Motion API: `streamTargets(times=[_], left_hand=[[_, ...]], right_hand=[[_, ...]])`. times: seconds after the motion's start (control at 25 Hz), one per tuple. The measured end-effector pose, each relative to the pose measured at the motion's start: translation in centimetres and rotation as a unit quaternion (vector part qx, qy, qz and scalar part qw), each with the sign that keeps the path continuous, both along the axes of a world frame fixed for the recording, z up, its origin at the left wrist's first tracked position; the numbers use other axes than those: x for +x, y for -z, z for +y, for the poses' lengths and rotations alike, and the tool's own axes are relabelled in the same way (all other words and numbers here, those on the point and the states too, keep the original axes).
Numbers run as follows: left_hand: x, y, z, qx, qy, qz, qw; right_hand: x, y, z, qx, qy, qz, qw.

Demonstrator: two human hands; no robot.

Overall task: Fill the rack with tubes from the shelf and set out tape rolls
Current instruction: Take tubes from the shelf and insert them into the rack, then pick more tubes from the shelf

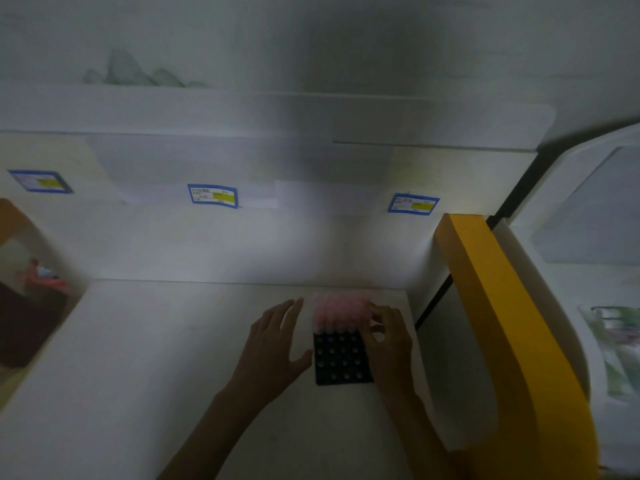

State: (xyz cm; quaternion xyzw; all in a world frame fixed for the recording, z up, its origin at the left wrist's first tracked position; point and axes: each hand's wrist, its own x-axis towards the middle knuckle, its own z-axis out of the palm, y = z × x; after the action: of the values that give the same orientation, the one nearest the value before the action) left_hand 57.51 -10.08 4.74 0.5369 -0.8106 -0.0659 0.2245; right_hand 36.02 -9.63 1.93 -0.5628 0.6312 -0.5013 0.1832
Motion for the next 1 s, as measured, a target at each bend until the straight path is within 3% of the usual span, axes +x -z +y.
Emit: streamTargets(times=[0.12,0.32,0.6,1.0], left_hand=[[0.0,-0.1,0.6,0.003,0.002,-0.009,1.0],[0.4,-0.6,2.2,0.008,-0.001,-0.022,1.0],[2.0,-1.3,4.6,-0.002,0.02,-0.032,0.999],[1.8,-0.9,11.9,-0.001,0.142,-0.011,0.99]], right_hand=[[0.3,-0.3,0.5,0.014,0.002,-0.003,1.0],[-0.3,-1.4,1.8,0.092,-0.035,0.081,0.992],[0.5,-3.5,5.7,0.083,-0.052,0.101,0.99],[1.1,-3.9,19.3,0.089,-0.009,0.222,0.971]])
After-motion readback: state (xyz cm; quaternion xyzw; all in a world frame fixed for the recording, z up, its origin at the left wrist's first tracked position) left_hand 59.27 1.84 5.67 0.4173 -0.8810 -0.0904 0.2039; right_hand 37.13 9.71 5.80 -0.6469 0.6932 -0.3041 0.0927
